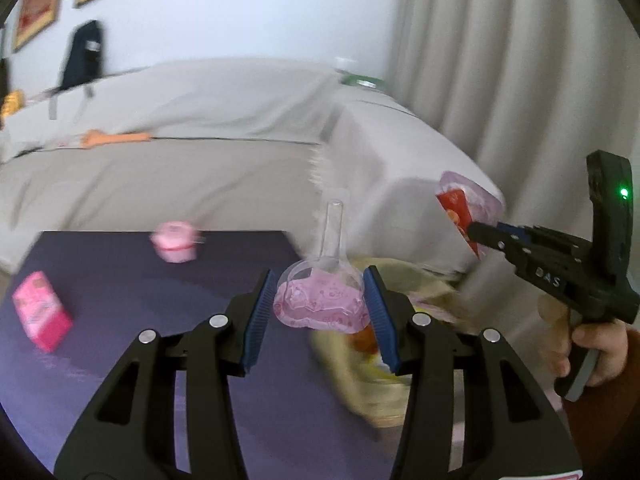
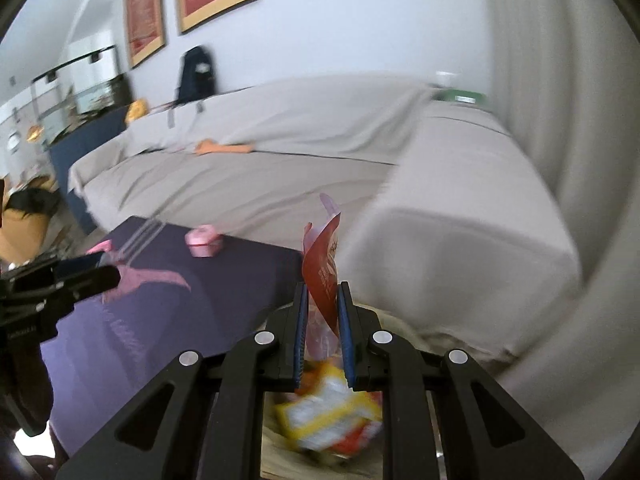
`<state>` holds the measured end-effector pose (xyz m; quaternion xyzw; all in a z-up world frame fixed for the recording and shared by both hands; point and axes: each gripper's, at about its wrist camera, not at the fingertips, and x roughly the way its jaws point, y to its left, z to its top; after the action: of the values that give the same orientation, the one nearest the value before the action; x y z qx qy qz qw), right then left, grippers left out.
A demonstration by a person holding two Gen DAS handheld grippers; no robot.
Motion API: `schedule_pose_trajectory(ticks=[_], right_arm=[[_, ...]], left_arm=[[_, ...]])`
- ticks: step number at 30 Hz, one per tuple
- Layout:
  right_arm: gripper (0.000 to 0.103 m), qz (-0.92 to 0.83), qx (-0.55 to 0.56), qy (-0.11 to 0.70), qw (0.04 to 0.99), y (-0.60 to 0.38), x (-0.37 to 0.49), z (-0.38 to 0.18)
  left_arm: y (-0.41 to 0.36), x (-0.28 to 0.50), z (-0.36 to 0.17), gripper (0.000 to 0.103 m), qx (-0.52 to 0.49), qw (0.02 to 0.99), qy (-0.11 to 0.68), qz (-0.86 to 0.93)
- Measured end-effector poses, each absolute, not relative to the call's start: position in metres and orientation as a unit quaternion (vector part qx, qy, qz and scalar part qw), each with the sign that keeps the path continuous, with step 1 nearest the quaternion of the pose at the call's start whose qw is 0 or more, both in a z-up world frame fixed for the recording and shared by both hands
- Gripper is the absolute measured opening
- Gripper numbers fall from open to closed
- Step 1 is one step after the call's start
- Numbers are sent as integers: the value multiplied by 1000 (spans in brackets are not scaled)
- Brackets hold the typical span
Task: Collect trash
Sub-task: 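Carry the candy tray and red-printed wrapper over the yellow bag, then open both grippers to drop the tray and wrapper into the yellow bag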
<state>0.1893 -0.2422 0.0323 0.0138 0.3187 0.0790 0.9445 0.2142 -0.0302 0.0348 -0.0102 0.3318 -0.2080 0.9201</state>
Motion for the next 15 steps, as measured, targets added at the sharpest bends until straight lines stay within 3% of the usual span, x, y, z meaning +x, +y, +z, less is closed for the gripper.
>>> schedule_pose_trajectory(ticks=[8, 15], right_arm=[[16, 27, 46, 325, 944, -319, 169, 11], [16, 37, 67, 336, 939, -327, 170, -9]], left_arm=[[-123, 229, -21, 44, 5, 877, 387, -284], [-131, 253, -42, 53, -13, 870, 410, -273]])
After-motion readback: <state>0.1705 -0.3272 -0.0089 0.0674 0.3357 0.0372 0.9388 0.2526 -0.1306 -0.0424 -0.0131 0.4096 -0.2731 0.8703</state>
